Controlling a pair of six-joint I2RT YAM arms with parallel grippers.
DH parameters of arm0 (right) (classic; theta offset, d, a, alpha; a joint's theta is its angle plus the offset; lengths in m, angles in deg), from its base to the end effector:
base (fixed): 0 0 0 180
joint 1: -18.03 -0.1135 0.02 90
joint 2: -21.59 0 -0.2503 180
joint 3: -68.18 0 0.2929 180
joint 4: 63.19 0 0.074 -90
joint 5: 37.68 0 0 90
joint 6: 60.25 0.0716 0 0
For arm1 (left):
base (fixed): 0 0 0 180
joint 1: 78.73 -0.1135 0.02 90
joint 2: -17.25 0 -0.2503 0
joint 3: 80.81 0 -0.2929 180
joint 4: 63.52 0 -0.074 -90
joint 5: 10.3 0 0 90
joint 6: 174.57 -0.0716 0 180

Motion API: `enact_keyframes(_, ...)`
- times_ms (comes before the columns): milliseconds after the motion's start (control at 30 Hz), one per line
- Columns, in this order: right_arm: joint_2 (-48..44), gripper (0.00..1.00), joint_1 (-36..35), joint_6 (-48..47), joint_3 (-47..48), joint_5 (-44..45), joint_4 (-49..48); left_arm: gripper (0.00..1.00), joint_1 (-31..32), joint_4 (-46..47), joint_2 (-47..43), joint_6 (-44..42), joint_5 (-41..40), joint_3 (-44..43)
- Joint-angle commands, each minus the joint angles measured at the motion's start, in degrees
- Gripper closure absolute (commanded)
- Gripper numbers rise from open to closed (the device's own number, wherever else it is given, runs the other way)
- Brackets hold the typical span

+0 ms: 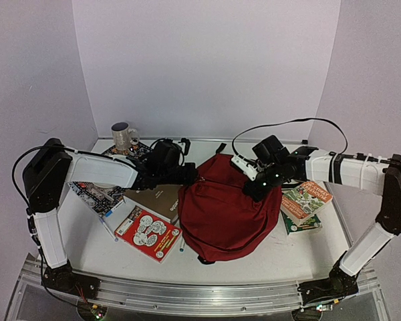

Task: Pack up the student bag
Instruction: Unzip the lower front pocket of the student bag, then pick up the lower front pocket of the student bag.

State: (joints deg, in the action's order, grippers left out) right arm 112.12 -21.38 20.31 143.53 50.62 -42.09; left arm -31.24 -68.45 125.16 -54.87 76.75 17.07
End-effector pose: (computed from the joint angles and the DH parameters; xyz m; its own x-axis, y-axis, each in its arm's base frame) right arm 0.3250 0.2698 0.2010 -0.3439 -0.4948 -0.7981 -0.7192 0.6852 -0.1149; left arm 0.3310 -0.3556 0.1499 -0.6498 -0.0234 -0.7598 0.4425 0.8011 -0.4031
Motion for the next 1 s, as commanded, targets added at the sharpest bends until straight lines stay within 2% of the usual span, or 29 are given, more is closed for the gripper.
enact_keyframes(0, 0.6, 0.84, 0.6, -0.3, 3.1, -2.7, 5.5, 0.99, -1.3, 0.2, -4.7, -2.6, -0.1, 1.4)
enact_keyframes(233, 1.7, 0.49, 0.6, -1.0, 8.4, -0.4, 5.5, 0.79, -0.9, 1.9, -8.5, -4.6, 2.2, 4.2)
enact_keyframes(367, 4.0, 0.37, 0.6, -1.4, 9.9, 1.6, 5.6, 0.61, -0.3, 1.9, -10.0, -5.5, 2.4, 5.7)
enact_keyframes(500, 6.0, 0.26, 0.5, -1.8, 10.7, 3.8, 5.6, 0.48, 0.2, 1.9, -11.4, -5.4, 2.2, 7.4)
enact_keyframes(667, 8.6, 0.2, 0.3, -2.6, 11.0, 4.8, 5.6, 0.35, 0.9, 1.9, -12.5, -5.0, 2.6, 9.9)
enact_keyframes(967, 12.1, 0.19, 0.2, -2.9, 12.1, 12.2, 4.8, 0.29, 3.5, 1.9, -12.0, -4.8, 2.8, 12.8)
